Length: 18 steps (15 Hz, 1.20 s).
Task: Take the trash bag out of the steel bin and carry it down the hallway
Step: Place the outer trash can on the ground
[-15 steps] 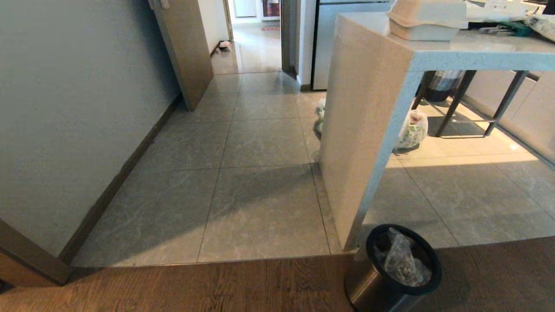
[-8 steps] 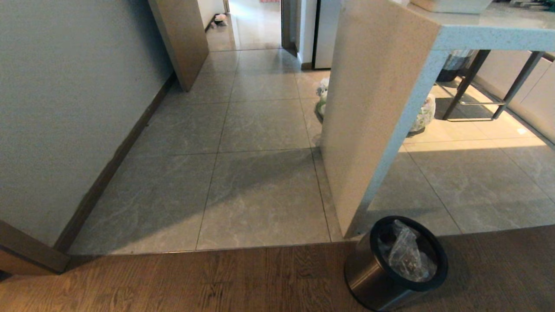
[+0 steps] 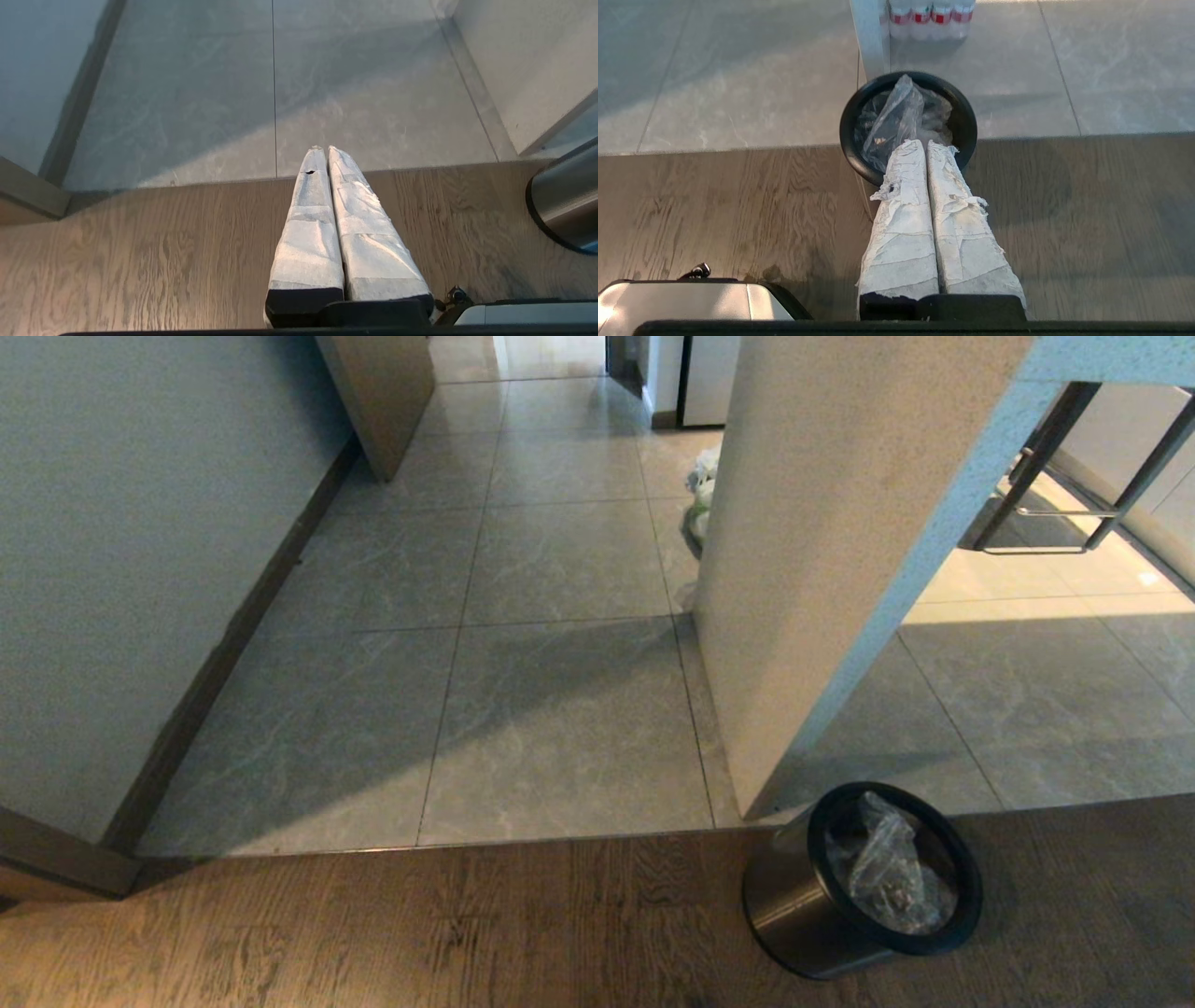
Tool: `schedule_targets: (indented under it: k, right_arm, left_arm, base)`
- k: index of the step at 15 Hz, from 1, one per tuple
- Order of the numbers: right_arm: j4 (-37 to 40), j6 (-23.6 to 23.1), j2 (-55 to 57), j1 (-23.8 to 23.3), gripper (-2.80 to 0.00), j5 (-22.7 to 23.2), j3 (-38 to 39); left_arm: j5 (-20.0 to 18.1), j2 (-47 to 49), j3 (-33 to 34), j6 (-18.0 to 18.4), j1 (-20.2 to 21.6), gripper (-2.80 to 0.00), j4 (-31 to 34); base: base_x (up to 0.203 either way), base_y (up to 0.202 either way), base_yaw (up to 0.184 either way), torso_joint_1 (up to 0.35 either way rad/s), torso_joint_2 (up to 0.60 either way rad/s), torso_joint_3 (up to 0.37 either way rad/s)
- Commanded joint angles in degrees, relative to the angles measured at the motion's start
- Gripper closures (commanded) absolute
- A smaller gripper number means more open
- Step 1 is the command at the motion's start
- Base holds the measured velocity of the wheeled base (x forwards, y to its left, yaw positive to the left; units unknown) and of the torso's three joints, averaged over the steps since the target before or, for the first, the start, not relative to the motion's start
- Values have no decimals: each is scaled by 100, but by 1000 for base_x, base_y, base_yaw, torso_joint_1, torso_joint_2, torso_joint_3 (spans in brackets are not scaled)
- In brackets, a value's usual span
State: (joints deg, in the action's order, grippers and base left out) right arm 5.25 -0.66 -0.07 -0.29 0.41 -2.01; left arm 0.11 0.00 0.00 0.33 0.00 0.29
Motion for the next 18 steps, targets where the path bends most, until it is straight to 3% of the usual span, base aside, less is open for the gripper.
schedule_targets:
  k: [1,10,18]
  right_arm:
    - [2,-4,-1,-5,0,2,-1]
    - [11,13,-1,3,0,2,-10]
    - [63,118,2,-4,0,3,-159]
  left_arm:
    - [6,0,0,2,0,0,-3]
    - [6,0,0,11,0,0,-3]
    - [6,0,0,-15,0,0,-3]
  base:
    - [0,0,0,-2,2,-194]
    - [0,0,0,1,2,-192]
    - [0,0,0,1,2,-21]
